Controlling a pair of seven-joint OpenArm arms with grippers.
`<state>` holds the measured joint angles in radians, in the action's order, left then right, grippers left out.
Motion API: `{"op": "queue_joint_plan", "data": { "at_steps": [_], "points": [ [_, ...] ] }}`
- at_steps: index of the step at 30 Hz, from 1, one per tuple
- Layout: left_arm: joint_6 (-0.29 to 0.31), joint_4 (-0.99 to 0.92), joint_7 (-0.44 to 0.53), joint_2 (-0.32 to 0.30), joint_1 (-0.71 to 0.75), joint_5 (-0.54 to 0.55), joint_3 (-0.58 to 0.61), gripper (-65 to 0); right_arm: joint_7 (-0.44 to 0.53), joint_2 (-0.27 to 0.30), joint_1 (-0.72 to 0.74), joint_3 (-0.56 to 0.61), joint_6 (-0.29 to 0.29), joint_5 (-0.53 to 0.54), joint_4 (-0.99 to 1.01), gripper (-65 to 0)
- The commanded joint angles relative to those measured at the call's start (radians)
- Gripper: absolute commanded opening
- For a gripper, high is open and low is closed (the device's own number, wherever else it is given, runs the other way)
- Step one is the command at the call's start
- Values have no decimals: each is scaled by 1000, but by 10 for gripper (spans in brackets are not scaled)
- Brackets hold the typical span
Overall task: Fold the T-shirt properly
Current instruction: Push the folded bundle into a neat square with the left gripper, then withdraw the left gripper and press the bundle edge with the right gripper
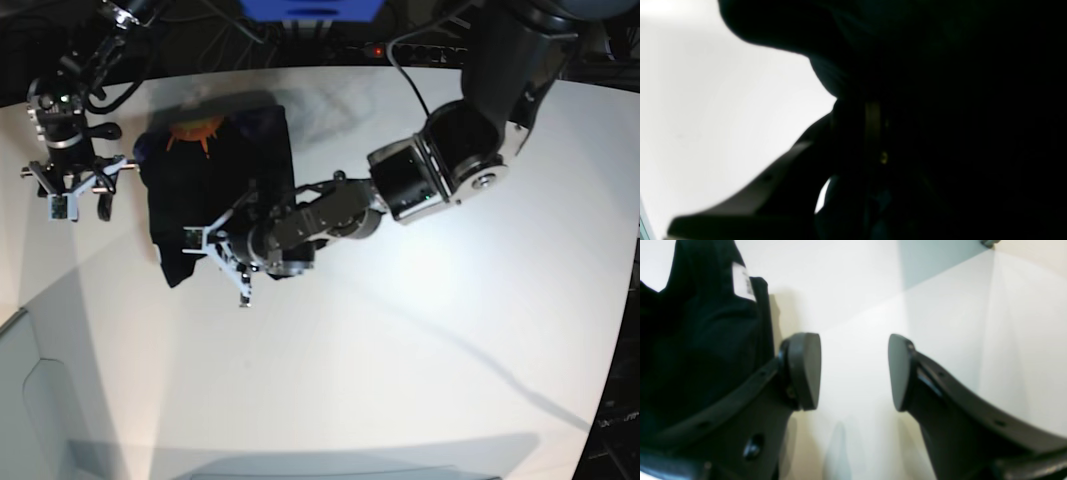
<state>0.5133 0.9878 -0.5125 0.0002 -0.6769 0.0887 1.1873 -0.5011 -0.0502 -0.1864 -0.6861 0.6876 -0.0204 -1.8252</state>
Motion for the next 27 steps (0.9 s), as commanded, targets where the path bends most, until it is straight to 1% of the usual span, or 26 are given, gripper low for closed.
{"op": "queue_joint_plan", "data": {
  "at_steps": [1, 2, 4, 6, 8, 9, 11, 13, 15, 21, 25, 27],
  "points": [
    [26, -2, -28, 7, -10, -5, 4, -648, 26, 8, 8, -2, 11, 15, -20, -327],
    [26, -2, -28, 7, -11, -7, 4, -641, 26, 8, 8, -2, 11, 15, -20, -327],
    [21, 0, -30, 8, -13, -7, 4, -585, 26, 8, 9, 1, 11, 15, -20, -327],
    [21, 9, -30, 5, -17, -7, 4, -487, 26, 8, 14, 3, 11, 15, -20, -327],
    [18, 10, -30, 2, -37, -7, 4, -374, 26, 8, 26, 1, 11, 15, -18, -327],
    [18, 10, -30, 1, -45, -7, 4, -331, 26, 8, 28, 1, 11, 15, -18, -327],
    [18, 12, -30, -1, -62, -5, 3, -279, 26, 8, 29, 1, 11, 15, -18, -327],
    [18, 36, -30, -4, -82, -5, 1, -261, 26, 8, 29, 3, 11, 15, -18, -327],
    [18, 69, -30, -21, -89, -5, -24, -260, 26, 8, 29, 3, 11, 15, -18, -327],
    [21, 179, -30, -42, -83, -5, -212, -258, 26, 8, 29, 3, 11, 15, -18, -327],
    [20, 240, -30, -90, -83, -5, -304, -259, 26, 6, 29, 3, 11, 17, -18, -327],
    [18, 299, -44, -153, -77, -5, -353, -260, 26, 5, 29, 3, 11, 17, -28, -329]
  ]
}}
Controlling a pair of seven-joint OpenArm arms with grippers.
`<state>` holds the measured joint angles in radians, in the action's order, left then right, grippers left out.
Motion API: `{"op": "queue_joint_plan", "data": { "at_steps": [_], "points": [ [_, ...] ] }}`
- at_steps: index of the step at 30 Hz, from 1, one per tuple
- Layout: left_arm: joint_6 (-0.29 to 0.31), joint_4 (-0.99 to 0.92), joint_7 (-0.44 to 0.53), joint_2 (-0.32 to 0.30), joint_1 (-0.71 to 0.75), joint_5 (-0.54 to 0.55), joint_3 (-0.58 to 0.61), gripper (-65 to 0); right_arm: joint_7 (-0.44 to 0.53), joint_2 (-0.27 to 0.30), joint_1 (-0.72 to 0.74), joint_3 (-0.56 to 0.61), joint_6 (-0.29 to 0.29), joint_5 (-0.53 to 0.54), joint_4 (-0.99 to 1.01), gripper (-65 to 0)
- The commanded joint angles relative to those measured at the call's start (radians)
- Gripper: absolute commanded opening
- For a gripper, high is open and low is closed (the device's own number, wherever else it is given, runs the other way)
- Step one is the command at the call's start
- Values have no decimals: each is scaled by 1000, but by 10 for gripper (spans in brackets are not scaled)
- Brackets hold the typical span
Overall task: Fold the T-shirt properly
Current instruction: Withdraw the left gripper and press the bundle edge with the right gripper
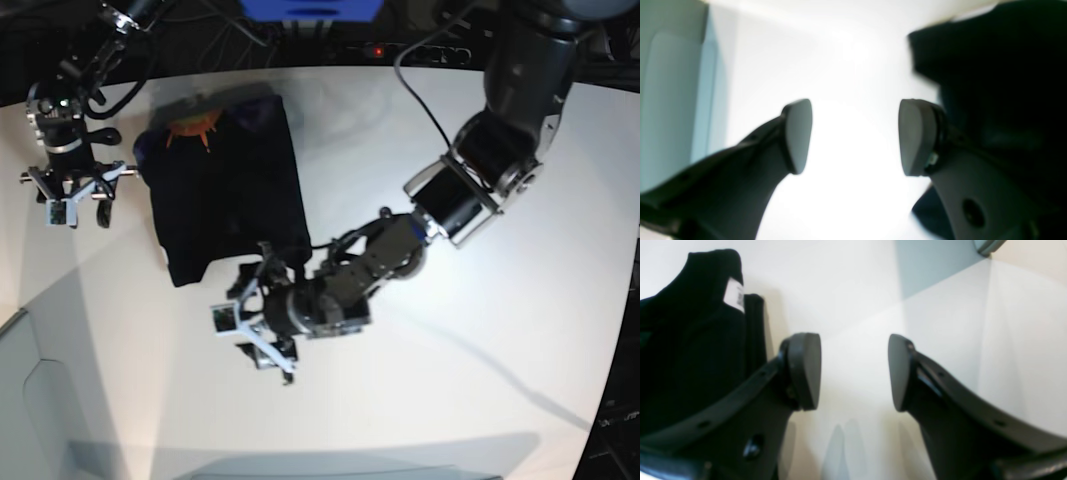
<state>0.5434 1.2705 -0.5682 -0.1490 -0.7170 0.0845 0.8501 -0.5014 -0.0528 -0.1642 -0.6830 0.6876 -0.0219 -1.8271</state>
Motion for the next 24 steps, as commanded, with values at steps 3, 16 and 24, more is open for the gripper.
{"op": "queue_joint_plan", "data": {
  "at_steps": [3, 16, 24],
  "points": [
    [-12, 119, -68, -102, 15, -1, -144, -260, 27, -25, -2, -2, 11, 20, -66, -329],
    [-9, 444, -207, -277, 615, 8, -1089, -260, 25, -104, -76, 1, 11, 21, -139, -330],
    [-9, 443, -206, -228, 804, 8, -1307, -260, 25, -104, -117, 36, 11, 23, -139, -359]
  ]
}}
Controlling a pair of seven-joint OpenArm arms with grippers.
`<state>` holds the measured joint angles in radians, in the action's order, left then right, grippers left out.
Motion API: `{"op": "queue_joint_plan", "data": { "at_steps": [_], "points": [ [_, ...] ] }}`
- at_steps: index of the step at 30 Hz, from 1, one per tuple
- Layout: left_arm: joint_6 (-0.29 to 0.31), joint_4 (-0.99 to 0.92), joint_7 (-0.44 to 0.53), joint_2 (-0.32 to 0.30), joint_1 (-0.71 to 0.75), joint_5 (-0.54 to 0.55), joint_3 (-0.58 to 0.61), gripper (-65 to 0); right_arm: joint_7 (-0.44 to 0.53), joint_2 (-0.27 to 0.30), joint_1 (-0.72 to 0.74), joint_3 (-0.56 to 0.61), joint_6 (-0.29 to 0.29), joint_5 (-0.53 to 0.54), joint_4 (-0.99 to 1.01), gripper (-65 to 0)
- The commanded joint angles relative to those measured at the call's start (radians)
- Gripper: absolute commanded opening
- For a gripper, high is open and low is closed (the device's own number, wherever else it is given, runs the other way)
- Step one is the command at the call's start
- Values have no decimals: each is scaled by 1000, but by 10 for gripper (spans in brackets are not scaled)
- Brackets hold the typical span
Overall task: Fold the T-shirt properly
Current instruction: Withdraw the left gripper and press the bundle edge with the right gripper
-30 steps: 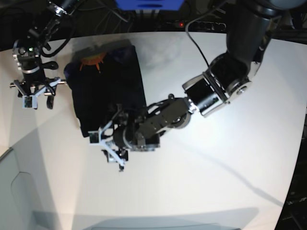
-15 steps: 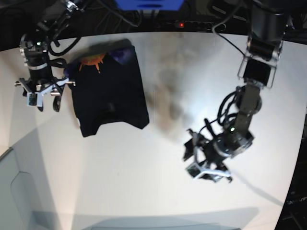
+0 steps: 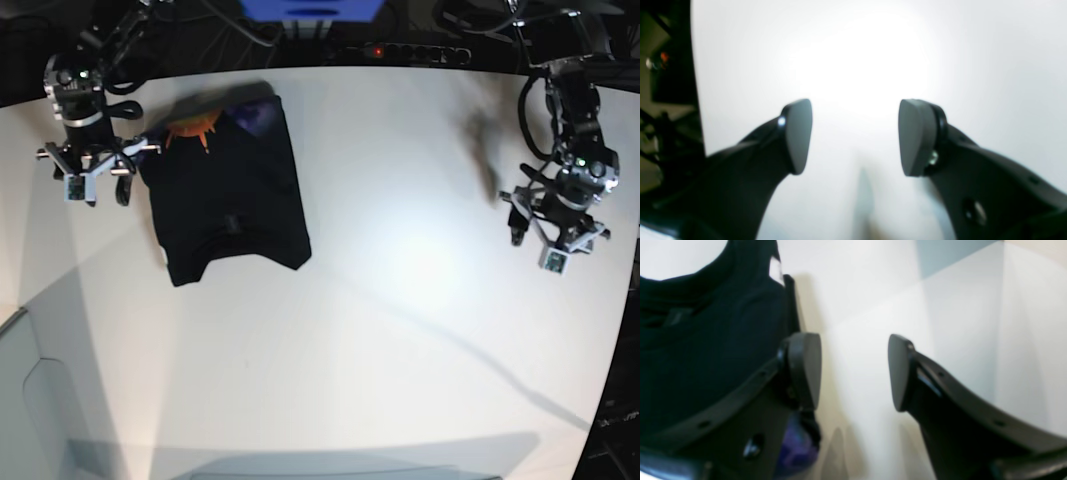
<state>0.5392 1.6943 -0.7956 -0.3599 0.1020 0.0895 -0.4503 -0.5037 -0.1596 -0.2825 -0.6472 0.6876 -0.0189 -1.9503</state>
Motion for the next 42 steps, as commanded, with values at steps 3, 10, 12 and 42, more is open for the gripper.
{"op": "queue_joint_plan", "data": {
  "at_steps": [3, 10, 12, 42],
  "points": [
    [-6, 22, 21, 0, 17, 3, -35, -261, 35, 3, -21, 45, 11, 20, -16, -417],
    [-6, 82, 20, 55, 107, 3, -81, -261, 35, 3, -10, 60, 11, 20, -21, -534],
    [-6, 108, 20, 75, 135, 3, -91, -261, 35, 3, -8, 73, 11, 20, -24, -557],
    [-6, 142, 20, 138, 273, 3, -97, -261, 33, 41, -71, 172, 11, 20, -27, -565]
  ]
}}
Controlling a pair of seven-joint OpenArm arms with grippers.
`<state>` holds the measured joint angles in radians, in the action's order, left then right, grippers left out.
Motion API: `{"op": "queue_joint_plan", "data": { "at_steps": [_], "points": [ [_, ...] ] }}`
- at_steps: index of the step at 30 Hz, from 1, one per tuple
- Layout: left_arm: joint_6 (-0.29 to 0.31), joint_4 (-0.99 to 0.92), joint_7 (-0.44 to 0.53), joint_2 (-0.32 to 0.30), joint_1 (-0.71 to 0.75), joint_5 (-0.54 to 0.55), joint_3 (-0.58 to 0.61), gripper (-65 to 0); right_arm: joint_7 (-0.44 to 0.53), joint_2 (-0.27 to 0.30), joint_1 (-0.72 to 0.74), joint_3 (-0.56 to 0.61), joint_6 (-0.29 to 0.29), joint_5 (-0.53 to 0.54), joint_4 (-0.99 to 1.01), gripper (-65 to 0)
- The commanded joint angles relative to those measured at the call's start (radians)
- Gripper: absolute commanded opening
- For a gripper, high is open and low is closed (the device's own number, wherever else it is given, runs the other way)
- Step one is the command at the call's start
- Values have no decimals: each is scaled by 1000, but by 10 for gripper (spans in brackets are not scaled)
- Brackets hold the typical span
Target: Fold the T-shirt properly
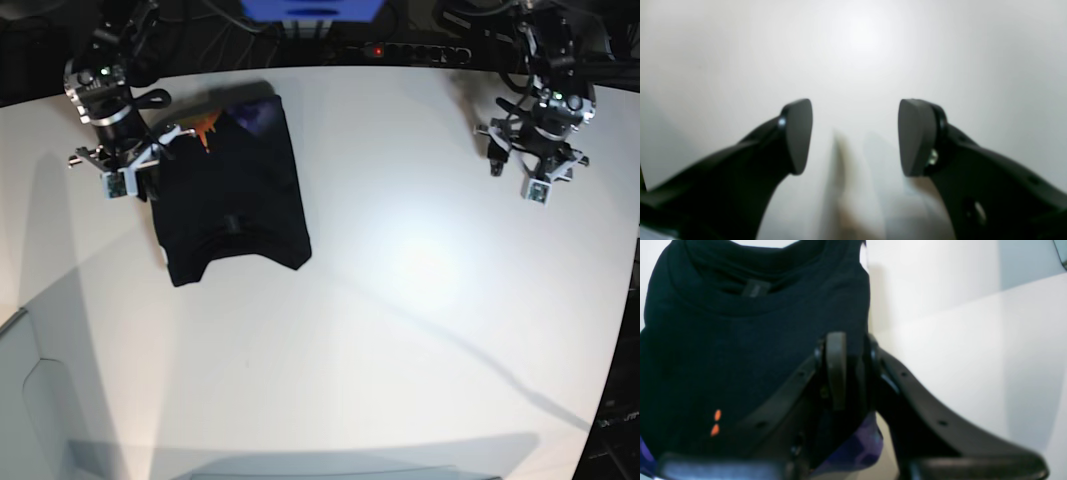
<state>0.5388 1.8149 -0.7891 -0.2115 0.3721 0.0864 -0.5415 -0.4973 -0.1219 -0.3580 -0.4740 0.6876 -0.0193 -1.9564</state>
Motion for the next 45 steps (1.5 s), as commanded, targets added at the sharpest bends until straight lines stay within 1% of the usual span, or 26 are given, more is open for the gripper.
{"op": "queue_joint_plan", "data": {
  "at_steps": [1, 5, 11, 13, 16, 19, 24, 36, 40, 42, 43, 45],
  "points": [
    [-6, 36, 13, -9, 9, 6, -5, -261, 27, 3, 4, -1, 11, 20, -21, -565],
    [-6, 104, 13, 16, 35, 6, -5, -261, 27, 3, 4, -1, 11, 20, -21, -565],
    [-6, 147, 13, 27, 103, 6, -7, -262, 27, 3, 4, -1, 11, 20, -24, -569],
    [-6, 147, 13, 34, 120, 8, -36, -262, 27, 3, 4, -1, 11, 18, -28, -569],
    [-1, 151, 13, 68, 124, 8, -98, -262, 27, 11, 3, -1, 11, 18, -28, -569],
    [-1, 151, 13, 71, 124, 8, -137, -262, 22, 12, 1, -1, 11, 18, -22, -569],
    [-1, 151, 13, 71, 129, 8, -159, -262, 24, 14, -11, 16, 11, 18, -2, -569],
    [-1, 151, 13, 73, 178, 8, -164, -262, 22, 18, -39, 19, 11, 14, 56, -569],
    [-1, 154, 13, 76, 192, 11, -179, -262, 30, 29, -55, 13, 11, 18, 55, -569],
    [-1, 154, 13, 76, 212, 46, -193, -263, 30, 29, -51, -2, 11, 22, 28, -569],
    [0, 154, 13, 76, 227, 79, -200, -271, 33, 29, -49, -18, 11, 40, 12, -569],
    [0, 154, 13, 74, 255, 146, -220, -321, 50, 31, -49, -44, 11, 94, -19, -569]
  ]
}}
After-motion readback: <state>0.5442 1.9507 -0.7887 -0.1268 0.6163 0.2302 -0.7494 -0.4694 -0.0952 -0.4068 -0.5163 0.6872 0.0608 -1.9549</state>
